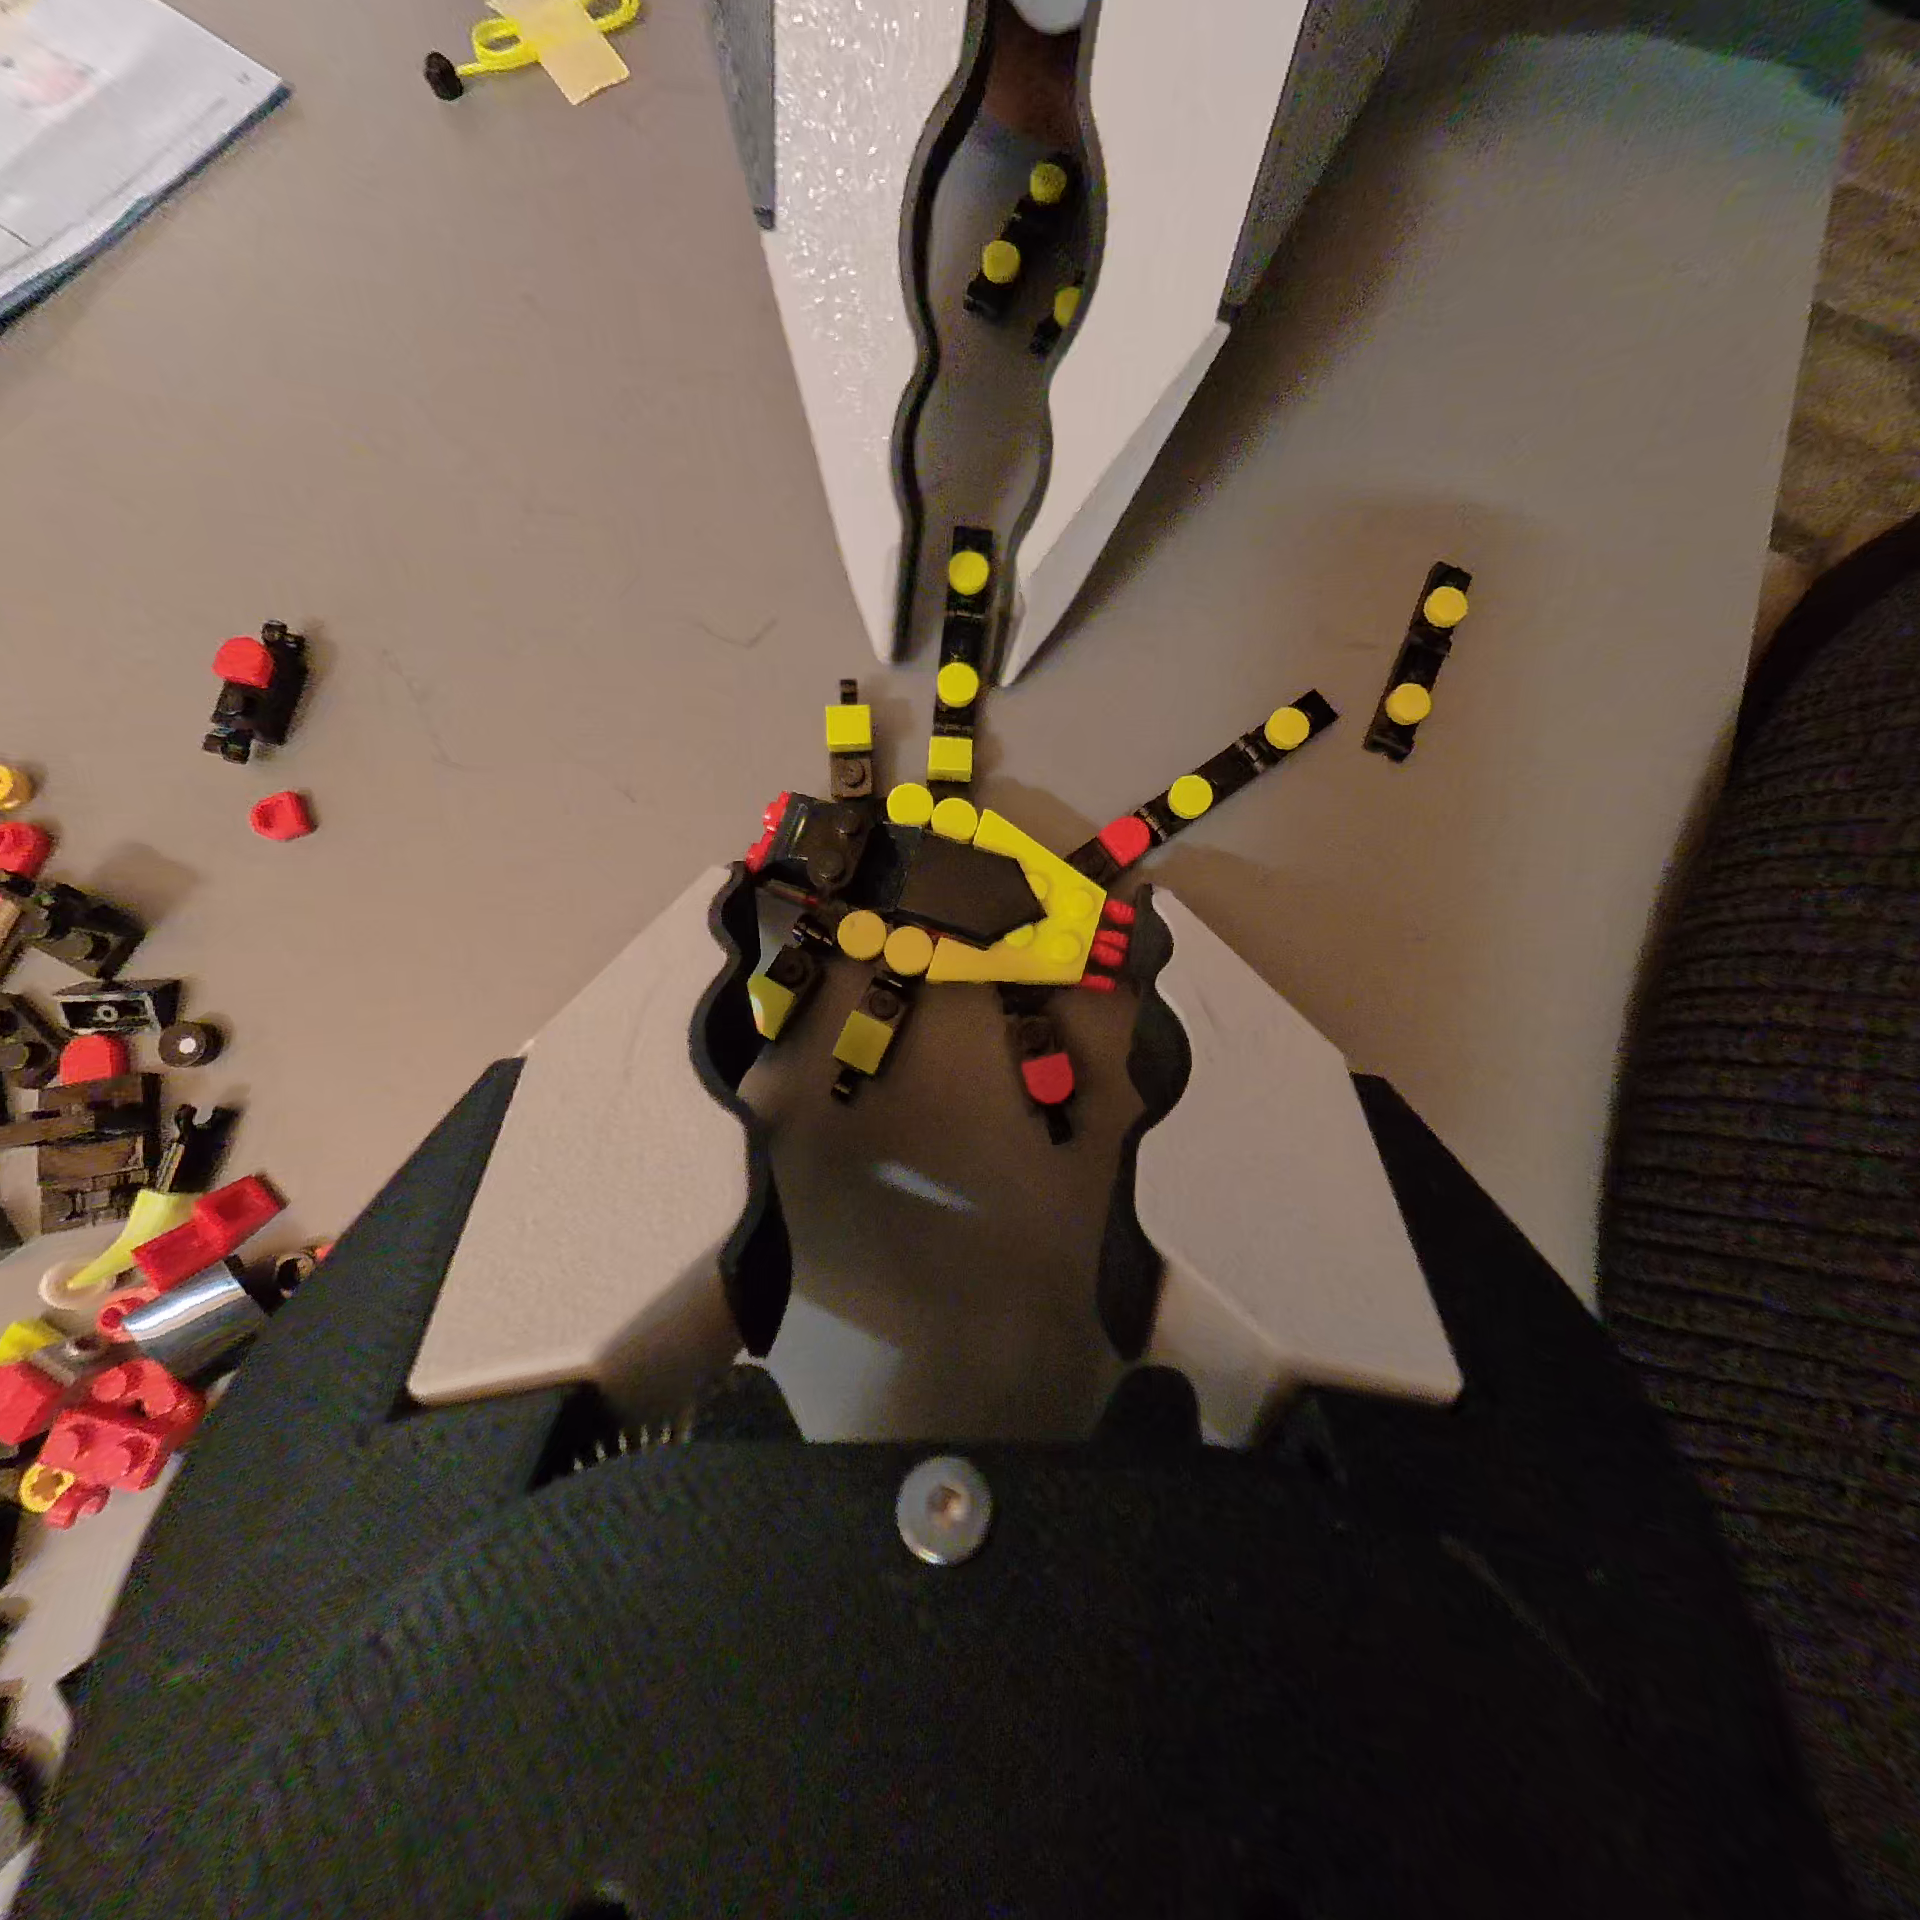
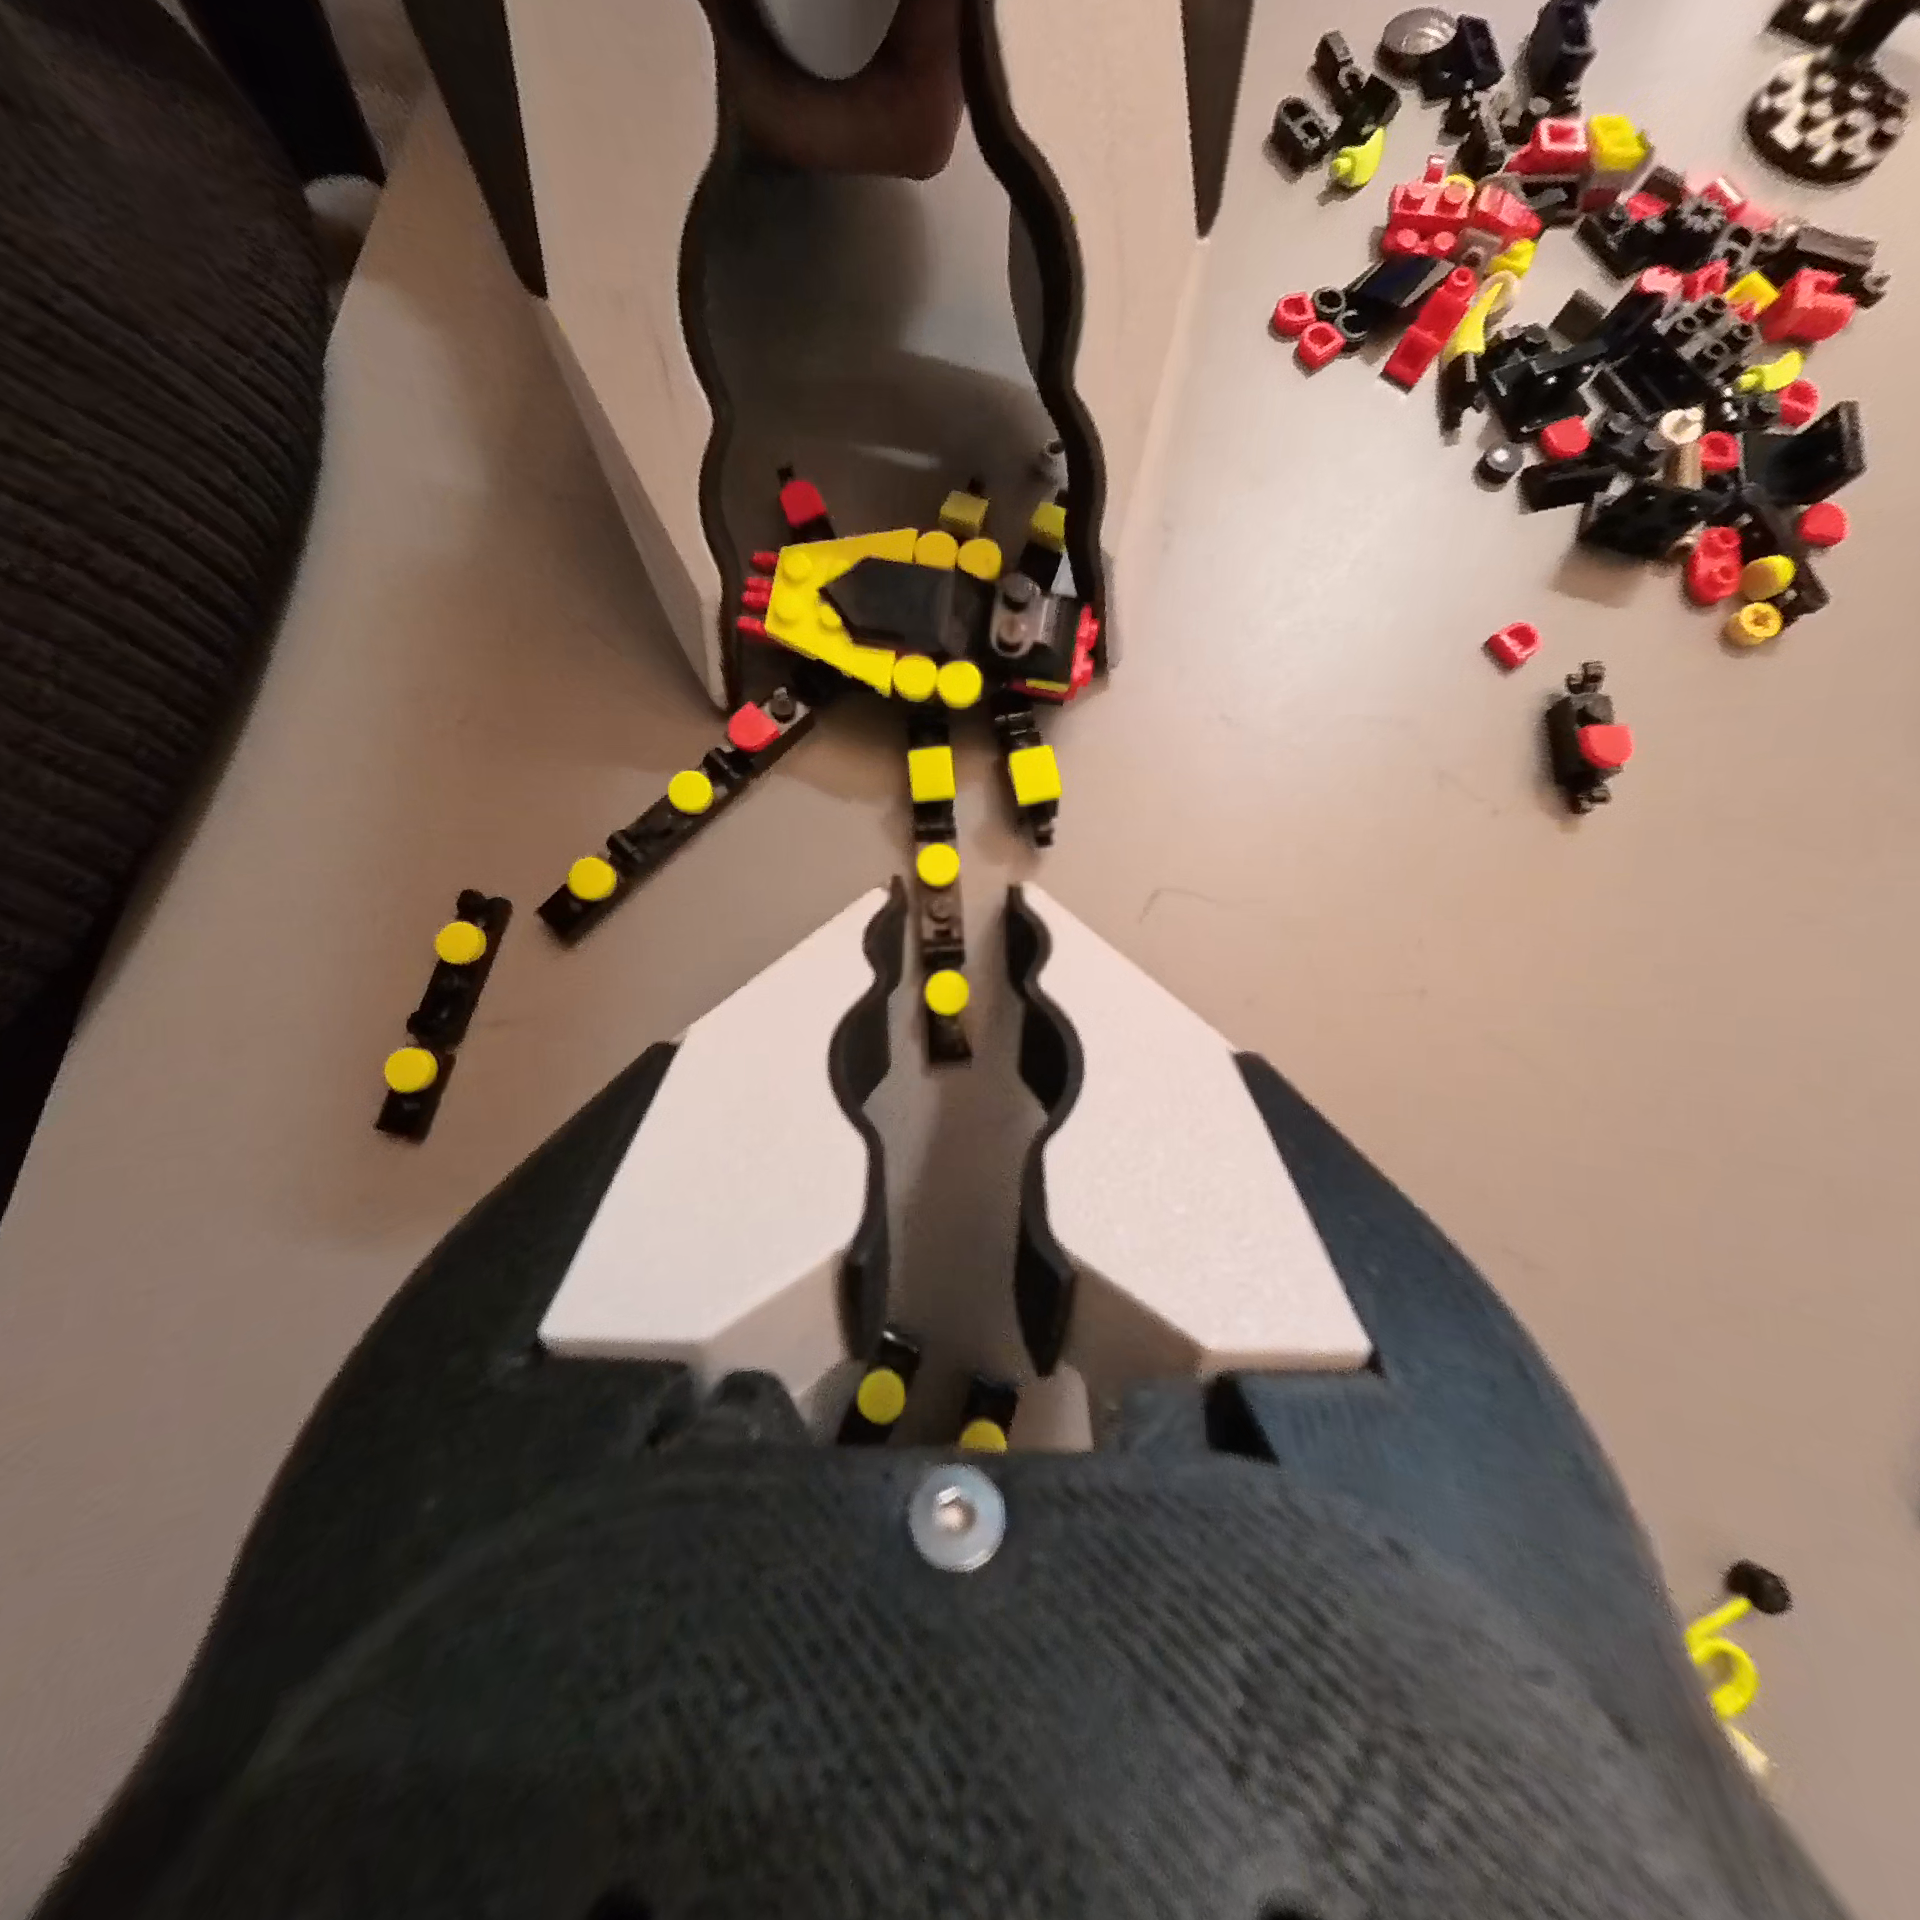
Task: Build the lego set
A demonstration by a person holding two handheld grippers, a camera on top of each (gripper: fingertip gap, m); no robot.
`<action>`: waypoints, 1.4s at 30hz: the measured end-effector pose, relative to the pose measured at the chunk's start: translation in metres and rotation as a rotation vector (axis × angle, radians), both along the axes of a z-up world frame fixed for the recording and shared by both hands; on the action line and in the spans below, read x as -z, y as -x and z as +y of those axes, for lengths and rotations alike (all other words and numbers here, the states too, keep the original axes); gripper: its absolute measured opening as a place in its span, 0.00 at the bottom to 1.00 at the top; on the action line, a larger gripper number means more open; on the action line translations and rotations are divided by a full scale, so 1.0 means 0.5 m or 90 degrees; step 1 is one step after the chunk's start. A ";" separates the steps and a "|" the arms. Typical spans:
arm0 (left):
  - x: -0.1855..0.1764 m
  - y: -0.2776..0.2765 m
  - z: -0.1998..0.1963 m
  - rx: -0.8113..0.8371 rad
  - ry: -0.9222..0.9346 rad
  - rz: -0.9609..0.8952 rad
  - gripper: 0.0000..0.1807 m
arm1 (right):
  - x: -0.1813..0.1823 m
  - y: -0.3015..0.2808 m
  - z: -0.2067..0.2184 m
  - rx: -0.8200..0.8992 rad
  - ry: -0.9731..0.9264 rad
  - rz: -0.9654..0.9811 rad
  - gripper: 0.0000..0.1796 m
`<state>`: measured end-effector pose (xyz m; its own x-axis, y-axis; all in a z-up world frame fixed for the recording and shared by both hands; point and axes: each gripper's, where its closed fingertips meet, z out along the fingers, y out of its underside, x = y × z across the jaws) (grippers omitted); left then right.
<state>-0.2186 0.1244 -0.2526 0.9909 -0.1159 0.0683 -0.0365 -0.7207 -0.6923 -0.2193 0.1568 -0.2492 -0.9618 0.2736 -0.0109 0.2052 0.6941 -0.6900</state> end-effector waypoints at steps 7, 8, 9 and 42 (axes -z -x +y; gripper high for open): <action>-0.010 0.004 -0.004 -0.013 -0.010 -0.017 0.41 | -0.025 -0.002 0.003 0.035 0.025 0.013 0.13; -0.011 0.004 -0.004 -0.013 -0.013 -0.021 0.41 | -0.035 0.001 0.002 0.045 0.043 0.019 0.11; -0.012 0.004 -0.004 -0.013 -0.015 -0.025 0.41 | -0.047 0.006 -0.002 0.052 0.065 0.025 0.09; -0.004 -0.001 -0.008 -0.004 -0.004 -0.023 0.38 | -0.097 0.023 0.118 0.273 0.070 0.014 0.07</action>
